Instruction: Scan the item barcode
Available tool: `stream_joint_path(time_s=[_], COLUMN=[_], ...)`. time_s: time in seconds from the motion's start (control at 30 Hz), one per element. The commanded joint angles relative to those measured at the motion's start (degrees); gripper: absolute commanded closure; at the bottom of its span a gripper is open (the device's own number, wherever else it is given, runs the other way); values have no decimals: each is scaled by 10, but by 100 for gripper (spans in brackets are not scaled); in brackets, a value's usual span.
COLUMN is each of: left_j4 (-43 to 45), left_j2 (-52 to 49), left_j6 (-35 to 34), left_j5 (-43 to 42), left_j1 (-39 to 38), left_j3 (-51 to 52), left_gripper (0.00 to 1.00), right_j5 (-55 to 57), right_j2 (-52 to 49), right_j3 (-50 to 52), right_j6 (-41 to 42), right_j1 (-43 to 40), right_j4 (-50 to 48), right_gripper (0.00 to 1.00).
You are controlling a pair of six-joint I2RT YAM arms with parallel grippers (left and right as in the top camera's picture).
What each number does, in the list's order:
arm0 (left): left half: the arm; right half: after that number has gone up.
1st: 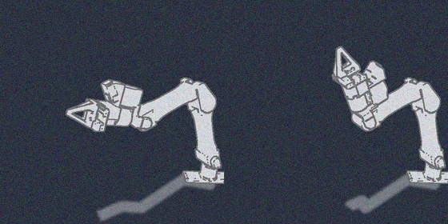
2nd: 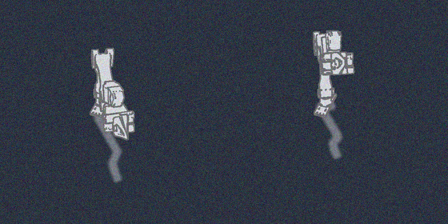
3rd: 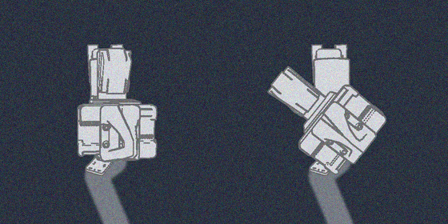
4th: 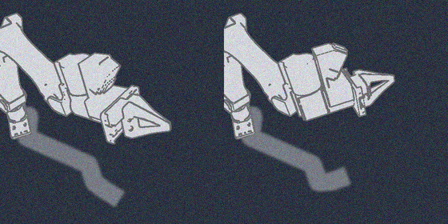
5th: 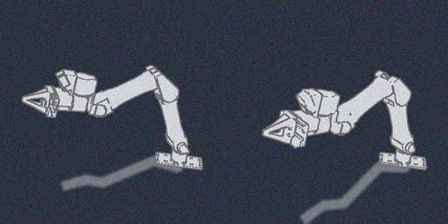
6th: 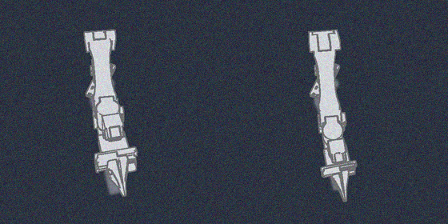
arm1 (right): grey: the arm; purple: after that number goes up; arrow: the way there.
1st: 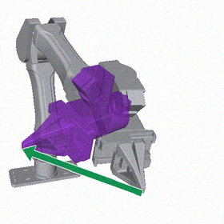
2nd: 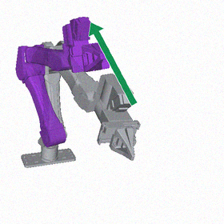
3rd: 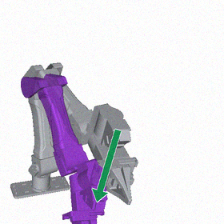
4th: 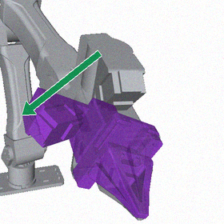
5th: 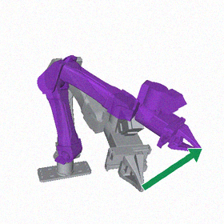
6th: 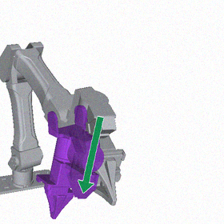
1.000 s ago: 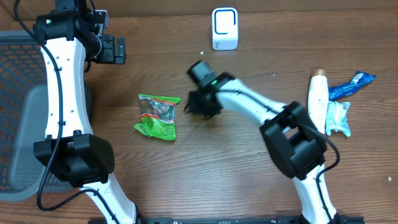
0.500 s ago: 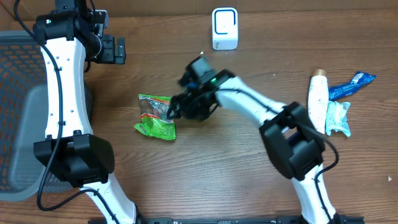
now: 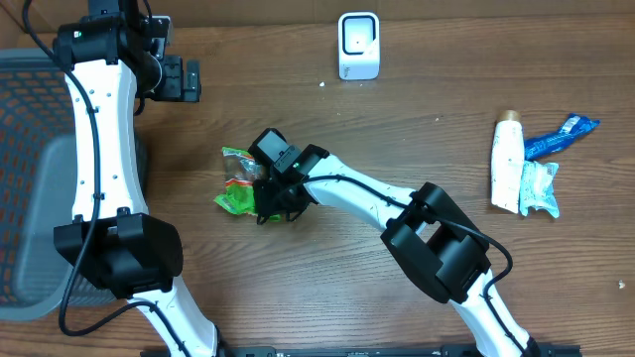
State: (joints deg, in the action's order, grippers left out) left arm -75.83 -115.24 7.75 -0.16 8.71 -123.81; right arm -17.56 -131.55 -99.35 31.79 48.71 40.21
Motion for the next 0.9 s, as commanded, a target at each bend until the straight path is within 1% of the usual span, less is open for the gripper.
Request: stream_joint_path(time_s=[0.0, 0.03, 0.13, 0.23, 0.27, 0.33, 0.47, 0.57, 0.77, 0.8, 0.87], left_j4=[-2, -2, -2, -2, -2, -2, -2, -2, -2, -2, -2], left_j2=[20, 20, 20, 20, 20, 20, 20, 20, 20, 20, 20], left_j6=[12, 12, 12, 12, 12, 12, 12, 12, 12, 12, 12], left_j5=[2, 2, 2, 2, 2, 2, 2, 2, 2, 2, 2], left_j1=[0, -2, -5, -5, -5, -3, -5, -5, -5, -5, -5], left_j3=[-10, -10, -10, -10, -10, -10, -10, -10, -10, -10, -10], left_gripper=[0, 0, 0, 1, 0, 0, 0, 0, 0, 0, 0], right_j5=[19, 7, -49, -130, -159, -171, -171, -170, -166, -166, -167], right_j2=[-25, -25, -25, -25, -25, -25, -25, -25, -25, -25, -25], right_j3=[-1, -2, -2, -2, -2, -2, -2, -2, -28, -38, -57], right_j6=[13, 12, 2, -85, -125, -162, -247, -288, -292, -287, -270], right_j1=[-46, -59, -110, -164, -192, -221, -262, -277, -291, -294, -302], right_j4=[33, 44, 94, 153, 187, 224, 281, 298, 308, 311, 313], right_gripper=[81, 84, 85, 85, 83, 82, 75, 65, 41, 32, 24])
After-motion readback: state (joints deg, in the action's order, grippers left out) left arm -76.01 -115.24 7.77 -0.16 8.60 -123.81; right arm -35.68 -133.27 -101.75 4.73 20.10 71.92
